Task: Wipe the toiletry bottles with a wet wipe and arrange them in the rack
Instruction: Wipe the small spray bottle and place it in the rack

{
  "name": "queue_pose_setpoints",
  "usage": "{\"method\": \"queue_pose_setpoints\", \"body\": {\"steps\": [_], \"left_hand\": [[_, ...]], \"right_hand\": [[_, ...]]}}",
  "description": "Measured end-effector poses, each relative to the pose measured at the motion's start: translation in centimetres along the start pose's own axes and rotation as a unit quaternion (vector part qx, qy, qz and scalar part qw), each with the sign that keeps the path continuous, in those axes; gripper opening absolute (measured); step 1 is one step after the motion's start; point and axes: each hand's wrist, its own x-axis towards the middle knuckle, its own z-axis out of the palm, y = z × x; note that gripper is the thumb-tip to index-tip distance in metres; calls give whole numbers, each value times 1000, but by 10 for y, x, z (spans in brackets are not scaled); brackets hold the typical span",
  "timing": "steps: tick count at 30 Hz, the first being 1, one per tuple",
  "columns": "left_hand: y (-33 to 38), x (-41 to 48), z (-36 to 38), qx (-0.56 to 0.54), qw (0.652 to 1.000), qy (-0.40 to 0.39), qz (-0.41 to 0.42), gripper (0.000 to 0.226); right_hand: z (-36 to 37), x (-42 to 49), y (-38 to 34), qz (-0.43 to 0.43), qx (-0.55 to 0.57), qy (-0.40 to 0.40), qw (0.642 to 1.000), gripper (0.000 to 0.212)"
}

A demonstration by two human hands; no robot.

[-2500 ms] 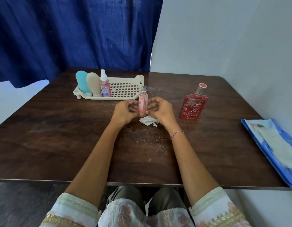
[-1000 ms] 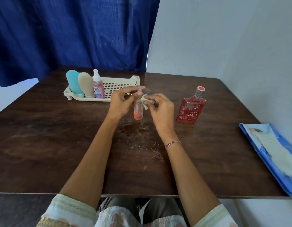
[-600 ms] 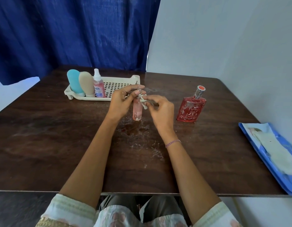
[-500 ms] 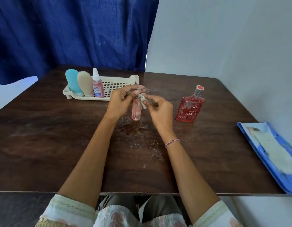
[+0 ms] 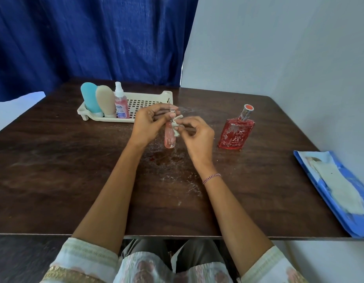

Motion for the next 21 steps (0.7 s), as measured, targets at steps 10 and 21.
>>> {"method": "queue_pose_setpoints", "body": {"steps": [10, 21], "left_hand": [[3, 0, 4, 33, 999, 30, 24, 27], [2, 2, 8, 67, 995, 68, 32, 21]], "right_hand": [[5, -10, -8, -20, -76, -31, 996, 16], [9, -12, -13, 5, -121, -39, 992, 13]]}}
